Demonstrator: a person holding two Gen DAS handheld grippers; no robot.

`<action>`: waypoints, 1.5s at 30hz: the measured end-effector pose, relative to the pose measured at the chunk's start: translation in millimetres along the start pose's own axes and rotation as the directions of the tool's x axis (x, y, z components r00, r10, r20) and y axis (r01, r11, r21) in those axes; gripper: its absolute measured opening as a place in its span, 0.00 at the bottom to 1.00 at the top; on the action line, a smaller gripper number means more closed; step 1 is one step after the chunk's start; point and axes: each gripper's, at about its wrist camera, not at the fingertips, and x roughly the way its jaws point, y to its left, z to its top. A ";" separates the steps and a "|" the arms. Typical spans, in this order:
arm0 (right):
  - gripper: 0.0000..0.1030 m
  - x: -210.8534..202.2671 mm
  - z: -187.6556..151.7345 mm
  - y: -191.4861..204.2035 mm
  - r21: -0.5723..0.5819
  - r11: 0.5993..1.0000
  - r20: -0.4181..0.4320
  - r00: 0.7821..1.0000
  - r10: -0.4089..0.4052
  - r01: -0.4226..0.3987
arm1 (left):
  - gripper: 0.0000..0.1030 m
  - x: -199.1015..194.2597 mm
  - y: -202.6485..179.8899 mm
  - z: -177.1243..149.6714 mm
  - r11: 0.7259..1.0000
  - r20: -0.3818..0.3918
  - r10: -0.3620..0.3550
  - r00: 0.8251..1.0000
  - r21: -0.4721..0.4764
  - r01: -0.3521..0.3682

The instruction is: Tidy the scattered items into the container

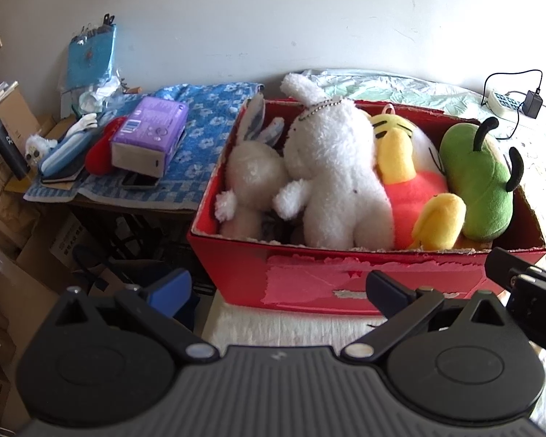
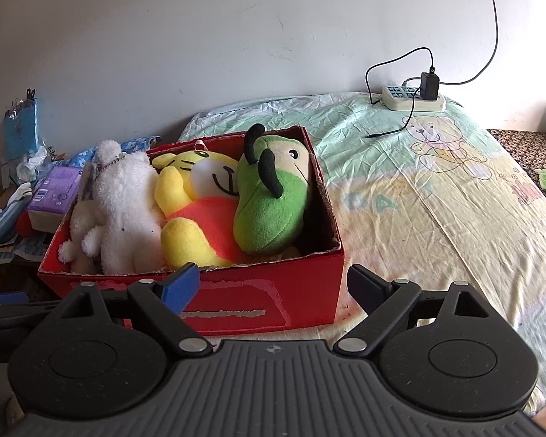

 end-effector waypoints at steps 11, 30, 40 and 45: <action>0.88 6.4 5.1 2.1 0.002 1.000 -0.011 1.000 0.012 -0.012 | 0.99 7.1 2.2 4.9 1.000 -0.014 -0.006 1.000 -0.001 0.006; 0.88 7.9 19.5 7.0 -0.003 1.000 -0.025 0.999 0.029 -0.029 | 0.99 5.0 11.3 19.6 1.000 0.007 0.011 1.000 -0.010 -0.011; 0.88 6.1 25.5 7.5 0.014 1.000 -0.021 0.999 0.028 -0.028 | 0.99 -1.5 7.9 30.1 1.000 0.034 0.003 0.999 0.009 -0.004; 0.88 6.1 32.7 11.8 0.006 1.000 -0.020 0.999 0.029 -0.029 | 0.99 -2.4 5.1 37.7 1.000 0.047 0.006 0.999 0.016 -0.006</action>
